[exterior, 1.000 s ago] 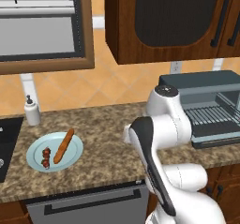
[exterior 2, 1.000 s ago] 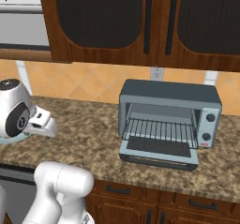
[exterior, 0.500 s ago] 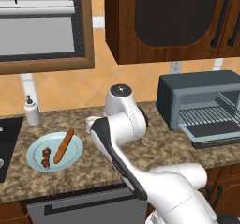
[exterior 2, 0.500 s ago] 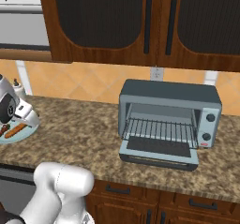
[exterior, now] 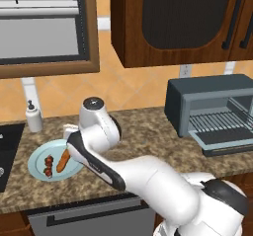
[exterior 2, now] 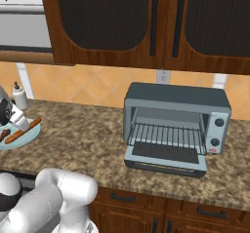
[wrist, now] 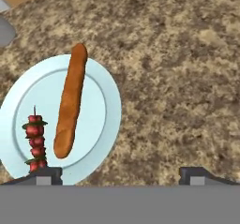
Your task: Pick up the kebab skewer and baguette bread, and place them inside the toaster oven. Close the toaster oven door and start by setting the timer.
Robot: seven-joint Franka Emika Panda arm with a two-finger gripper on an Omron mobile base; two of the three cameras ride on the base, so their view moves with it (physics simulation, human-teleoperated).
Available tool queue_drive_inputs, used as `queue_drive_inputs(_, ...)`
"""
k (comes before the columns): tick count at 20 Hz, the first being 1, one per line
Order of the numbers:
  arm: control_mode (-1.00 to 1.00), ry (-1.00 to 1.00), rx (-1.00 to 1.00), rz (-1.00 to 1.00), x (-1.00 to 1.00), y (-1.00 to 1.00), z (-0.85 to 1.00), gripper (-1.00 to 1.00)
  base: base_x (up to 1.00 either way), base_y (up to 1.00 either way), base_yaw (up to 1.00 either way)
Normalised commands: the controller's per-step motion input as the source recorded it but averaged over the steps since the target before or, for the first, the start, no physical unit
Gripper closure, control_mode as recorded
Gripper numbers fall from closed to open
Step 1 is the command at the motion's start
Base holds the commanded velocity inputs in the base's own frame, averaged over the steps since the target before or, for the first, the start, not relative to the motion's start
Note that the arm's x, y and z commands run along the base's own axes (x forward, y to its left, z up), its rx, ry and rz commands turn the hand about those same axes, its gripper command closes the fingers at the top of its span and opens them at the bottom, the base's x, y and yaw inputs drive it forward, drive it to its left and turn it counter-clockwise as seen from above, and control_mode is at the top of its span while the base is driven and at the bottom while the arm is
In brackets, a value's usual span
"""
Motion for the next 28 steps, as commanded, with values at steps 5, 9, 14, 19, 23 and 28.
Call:
queue_drive_inputs(5,-1.00,0.08,0.01,-0.01,0.51,0.42,-0.33,-1.00,0.00,0.00,0.00)
queue_drive_inputs(9,-1.00,0.13,0.00,-0.01,0.35,0.33,-0.28,-1.00,0.00,0.00,0.00)
queue_drive_inputs(14,-1.00,0.09,0.00,-0.02,0.31,0.32,-0.34,-1.00,0.00,0.00,0.00)
queue_drive_inputs(19,-1.00,0.03,-0.01,-0.04,0.36,0.28,-0.39,-1.00,0.00,0.00,0.00)
queue_drive_inputs(23,-1.00,0.02,-0.02,-0.05,0.37,0.21,-0.30,-1.00,0.00,0.00,0.00)
queue_drive_inputs(28,-1.00,0.04,-0.07,-0.03,0.39,0.24,-0.29,-1.00,0.00,0.00,0.00)
